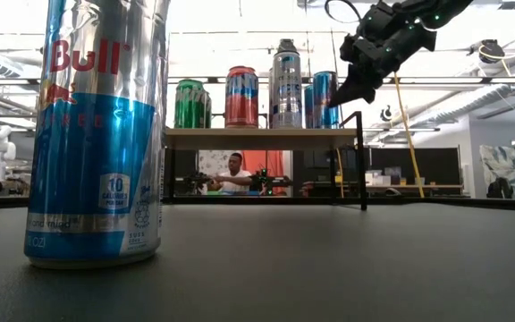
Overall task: Place canned beverage on shelf
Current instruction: Put the top blue soda can on the shelf aligned with the other blue soda can
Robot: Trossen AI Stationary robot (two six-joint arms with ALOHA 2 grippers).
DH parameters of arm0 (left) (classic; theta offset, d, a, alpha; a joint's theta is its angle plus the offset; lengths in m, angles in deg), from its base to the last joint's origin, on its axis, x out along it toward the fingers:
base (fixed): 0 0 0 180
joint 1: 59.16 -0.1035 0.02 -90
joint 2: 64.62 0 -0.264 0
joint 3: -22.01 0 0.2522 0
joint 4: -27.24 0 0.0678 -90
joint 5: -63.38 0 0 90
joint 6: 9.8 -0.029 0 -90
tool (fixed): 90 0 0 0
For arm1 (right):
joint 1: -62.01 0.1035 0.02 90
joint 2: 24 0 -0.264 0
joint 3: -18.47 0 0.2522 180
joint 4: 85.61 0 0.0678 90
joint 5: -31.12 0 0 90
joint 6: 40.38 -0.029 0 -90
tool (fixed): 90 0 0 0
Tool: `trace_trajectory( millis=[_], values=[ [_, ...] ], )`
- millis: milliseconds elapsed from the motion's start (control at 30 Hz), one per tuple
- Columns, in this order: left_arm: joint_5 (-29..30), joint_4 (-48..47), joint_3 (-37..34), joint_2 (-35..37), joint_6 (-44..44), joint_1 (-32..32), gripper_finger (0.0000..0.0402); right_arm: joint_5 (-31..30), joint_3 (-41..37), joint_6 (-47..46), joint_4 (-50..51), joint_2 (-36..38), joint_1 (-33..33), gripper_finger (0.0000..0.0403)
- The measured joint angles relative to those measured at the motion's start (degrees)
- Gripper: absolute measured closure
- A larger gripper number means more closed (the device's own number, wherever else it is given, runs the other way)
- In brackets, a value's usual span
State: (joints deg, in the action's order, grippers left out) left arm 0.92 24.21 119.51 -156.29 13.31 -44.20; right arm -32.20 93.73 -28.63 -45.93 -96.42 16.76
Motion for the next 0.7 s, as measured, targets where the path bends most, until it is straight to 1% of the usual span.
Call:
trace_trajectory(
  millis=[433, 533, 700],
  values=[
    [0.0, -0.8, 0.0, 0.0, 0.0, 0.0, 0.0059, 0.0, 0.0, -0.1, -1.1, 0.0, 0.0, 0.0402],
    [0.0, -0.8, 0.0, 0.0, 0.1, 0.0, 0.0059, 0.0, 0.0, -0.1, 0.8, 0.6, 0.0, 0.0403],
    [0.0, -0.8, 0.0, 0.0, 0.3, 0.0, 0.0059, -2.7, 0.0, 1.6, 3.3, 3.4, -0.1, 0.0403]
  ],
)
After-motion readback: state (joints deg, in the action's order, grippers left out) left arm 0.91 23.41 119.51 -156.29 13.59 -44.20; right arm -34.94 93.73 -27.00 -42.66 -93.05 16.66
